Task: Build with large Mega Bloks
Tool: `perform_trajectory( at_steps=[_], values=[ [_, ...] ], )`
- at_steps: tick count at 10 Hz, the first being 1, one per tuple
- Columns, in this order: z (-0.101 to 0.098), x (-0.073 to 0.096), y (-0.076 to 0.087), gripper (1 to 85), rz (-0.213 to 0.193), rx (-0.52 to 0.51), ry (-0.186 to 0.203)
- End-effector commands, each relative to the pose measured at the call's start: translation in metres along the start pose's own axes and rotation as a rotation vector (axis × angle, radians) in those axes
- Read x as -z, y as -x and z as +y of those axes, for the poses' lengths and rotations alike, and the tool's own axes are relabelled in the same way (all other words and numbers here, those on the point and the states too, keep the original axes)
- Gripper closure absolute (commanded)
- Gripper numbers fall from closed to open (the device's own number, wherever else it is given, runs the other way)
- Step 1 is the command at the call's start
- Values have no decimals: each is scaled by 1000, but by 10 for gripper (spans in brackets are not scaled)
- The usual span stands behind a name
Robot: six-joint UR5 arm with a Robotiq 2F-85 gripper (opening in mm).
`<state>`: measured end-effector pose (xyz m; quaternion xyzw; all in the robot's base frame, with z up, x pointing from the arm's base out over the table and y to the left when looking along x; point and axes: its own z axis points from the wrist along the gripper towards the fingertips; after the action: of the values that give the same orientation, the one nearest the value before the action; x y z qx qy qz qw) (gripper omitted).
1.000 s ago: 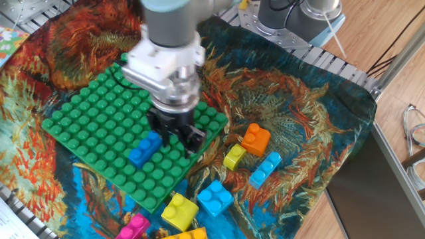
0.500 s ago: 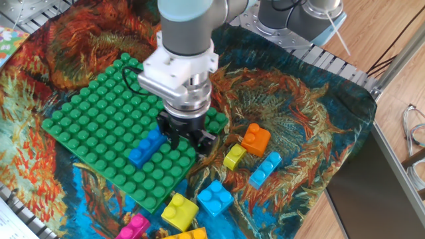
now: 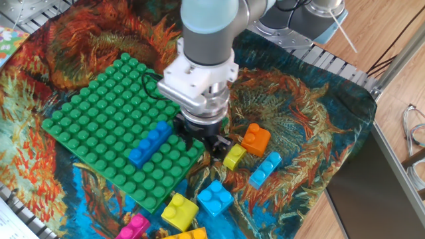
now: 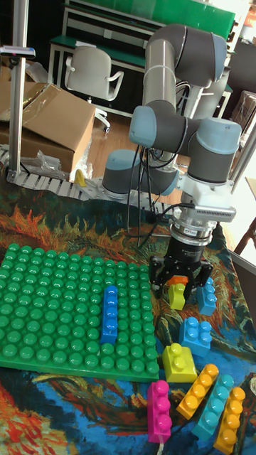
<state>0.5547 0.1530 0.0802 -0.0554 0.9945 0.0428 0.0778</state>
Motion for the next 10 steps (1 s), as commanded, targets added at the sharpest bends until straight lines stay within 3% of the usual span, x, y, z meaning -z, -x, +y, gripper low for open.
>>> perform_trajectory(
  at_steps=[1, 3, 4, 5, 7, 9, 10],
  values=[
    [13, -1, -3, 203, 5, 37, 23],
    [37, -12, -21, 220, 2, -20, -29],
    [34, -14, -29, 217, 0, -13, -32],
    [42, -14, -27, 213, -11, -3, 3],
    [44, -14, -25, 190, -22, 18, 9],
    [44, -13, -39, 193, 5, 30, 25],
    [40, -16, -49, 193, -12, 46, 31]
  ],
)
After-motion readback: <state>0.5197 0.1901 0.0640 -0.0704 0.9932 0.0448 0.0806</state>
